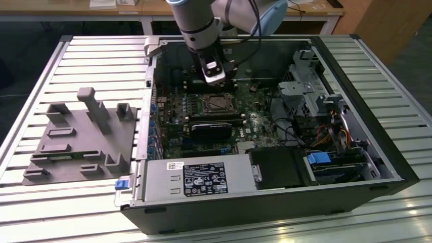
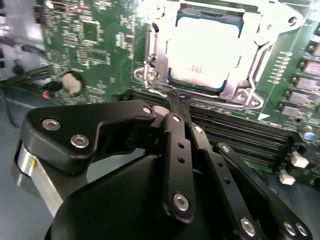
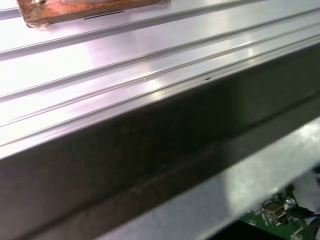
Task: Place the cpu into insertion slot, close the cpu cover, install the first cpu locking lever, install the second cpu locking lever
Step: 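Install the first cpu locking lever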
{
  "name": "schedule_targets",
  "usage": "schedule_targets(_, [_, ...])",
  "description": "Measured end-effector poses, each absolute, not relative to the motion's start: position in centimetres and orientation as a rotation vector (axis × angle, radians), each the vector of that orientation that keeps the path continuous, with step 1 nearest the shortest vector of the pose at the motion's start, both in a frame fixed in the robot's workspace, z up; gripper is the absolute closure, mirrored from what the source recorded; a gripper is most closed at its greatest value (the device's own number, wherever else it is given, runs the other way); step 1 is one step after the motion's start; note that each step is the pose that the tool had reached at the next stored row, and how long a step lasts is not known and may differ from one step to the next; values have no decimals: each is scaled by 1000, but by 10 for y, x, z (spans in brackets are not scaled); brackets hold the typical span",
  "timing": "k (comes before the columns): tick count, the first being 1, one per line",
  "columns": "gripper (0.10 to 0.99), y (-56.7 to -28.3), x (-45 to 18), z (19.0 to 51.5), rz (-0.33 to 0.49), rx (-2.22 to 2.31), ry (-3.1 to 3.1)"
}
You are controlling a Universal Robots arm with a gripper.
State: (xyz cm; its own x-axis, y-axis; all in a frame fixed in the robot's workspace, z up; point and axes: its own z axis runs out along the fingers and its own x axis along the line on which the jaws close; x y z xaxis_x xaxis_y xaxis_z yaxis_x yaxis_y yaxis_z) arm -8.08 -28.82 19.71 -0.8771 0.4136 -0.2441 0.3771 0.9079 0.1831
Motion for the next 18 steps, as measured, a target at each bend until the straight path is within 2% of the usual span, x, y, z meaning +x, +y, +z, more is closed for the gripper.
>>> schedule_targets(18, [984,-288,-78,203,178,601,2831])
